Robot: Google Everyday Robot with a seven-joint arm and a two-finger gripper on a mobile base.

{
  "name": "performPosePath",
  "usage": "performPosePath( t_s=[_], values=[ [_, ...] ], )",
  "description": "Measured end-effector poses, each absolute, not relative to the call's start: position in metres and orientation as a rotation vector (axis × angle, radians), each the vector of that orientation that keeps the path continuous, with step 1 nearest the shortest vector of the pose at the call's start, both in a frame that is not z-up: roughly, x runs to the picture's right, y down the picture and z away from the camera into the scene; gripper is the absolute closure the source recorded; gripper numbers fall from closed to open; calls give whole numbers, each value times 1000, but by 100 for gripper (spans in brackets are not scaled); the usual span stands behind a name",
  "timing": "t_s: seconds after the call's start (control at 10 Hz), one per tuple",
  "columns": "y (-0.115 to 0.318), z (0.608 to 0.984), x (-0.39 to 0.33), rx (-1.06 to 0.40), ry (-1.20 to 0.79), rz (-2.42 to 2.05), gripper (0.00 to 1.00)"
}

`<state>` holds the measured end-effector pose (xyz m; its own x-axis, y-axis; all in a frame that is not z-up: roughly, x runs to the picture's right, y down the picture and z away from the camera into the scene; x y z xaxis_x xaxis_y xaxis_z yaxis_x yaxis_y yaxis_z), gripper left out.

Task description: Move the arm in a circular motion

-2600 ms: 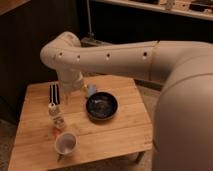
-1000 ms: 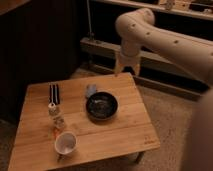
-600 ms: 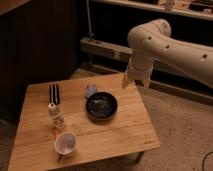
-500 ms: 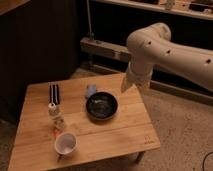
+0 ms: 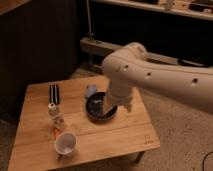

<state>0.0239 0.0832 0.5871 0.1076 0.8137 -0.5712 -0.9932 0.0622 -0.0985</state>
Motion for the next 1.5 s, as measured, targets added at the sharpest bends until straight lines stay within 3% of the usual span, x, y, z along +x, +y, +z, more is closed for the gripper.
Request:
performPosePath(
  t_s=[0.8,1.1,1.5],
  values=[
    [35,630,-160,-587,305,1047,35],
    [-5,655,-172,-550,283,1014,35],
    [-81,695,-127,-493,272,1072,35]
  ],
)
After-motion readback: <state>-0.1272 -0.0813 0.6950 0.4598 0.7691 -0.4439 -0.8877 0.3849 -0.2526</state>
